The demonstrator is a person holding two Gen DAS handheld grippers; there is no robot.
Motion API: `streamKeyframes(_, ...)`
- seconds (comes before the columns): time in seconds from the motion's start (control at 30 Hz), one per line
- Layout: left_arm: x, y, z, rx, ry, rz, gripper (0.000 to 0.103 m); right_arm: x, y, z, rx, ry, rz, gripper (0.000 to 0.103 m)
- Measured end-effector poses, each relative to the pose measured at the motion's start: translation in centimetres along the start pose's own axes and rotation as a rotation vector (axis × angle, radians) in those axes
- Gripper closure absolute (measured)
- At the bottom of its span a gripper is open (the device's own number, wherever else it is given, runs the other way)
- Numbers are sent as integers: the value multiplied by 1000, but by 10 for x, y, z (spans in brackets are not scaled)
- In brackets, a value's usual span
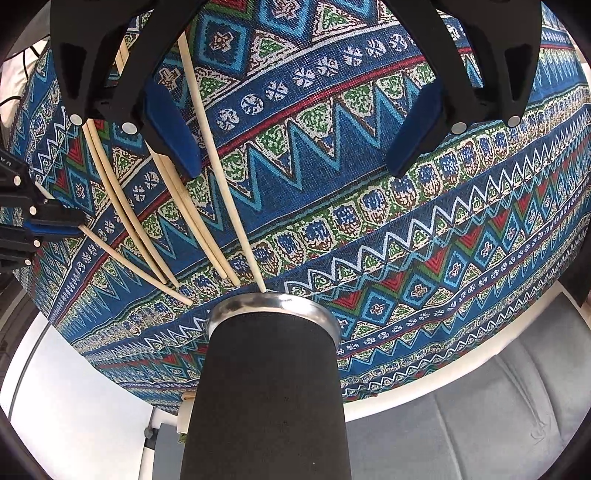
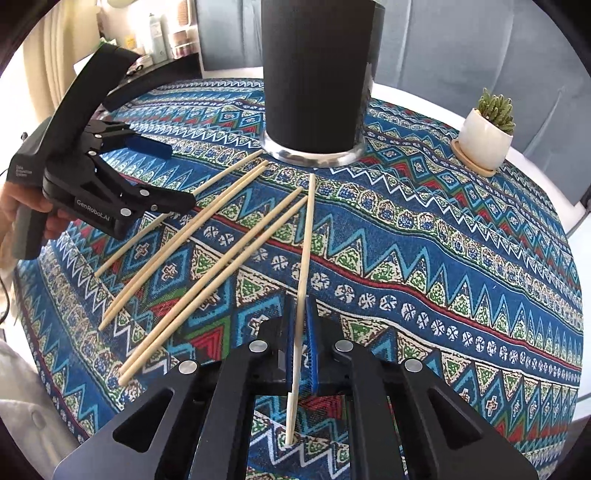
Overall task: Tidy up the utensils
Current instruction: 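Grasp a wooden stick with the right tool while the left tool grasps another stick, then lift both held sticks upright and carry them above the black holder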
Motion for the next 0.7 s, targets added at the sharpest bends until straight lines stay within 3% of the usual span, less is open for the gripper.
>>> streamKeyframes(0.07,-1,-1,-6,-10,32,0,26,-1,7,-2,13,14,30,98)
streamKeyframes(0.1,0,-5,-9,4,52,-30,58,-2,10,-3,29,25,51,98)
streamKeyframes(0.13,0,-9,-10,10,54,-51,75,-3,14,-3,41,34,70,98)
streamKeyframes(0.3,-5,-32,-15,-27,38,-79,96,-11,28,-14,84,87,152,98)
streamKeyframes(0.4,-10,-42,-20,-51,45,-110,97,-17,40,-23,114,120,215,98)
streamKeyframes(0.53,-14,-45,-23,-31,50,-136,98,-22,52,-35,134,164,277,98)
streamKeyframes(0.7,-22,-53,-37,-19,70,-153,98,-22,56,-52,121,213,289,98)
Point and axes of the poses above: each gripper's, at about its wrist camera, not at the fingertips, and z roughly the way its jaws point, y to its right, x to its top, the point moved 4 cm from there along z, roughly the way its jaws point, and after that the axes turned 5 degrees about x, right-handed, at the moved point
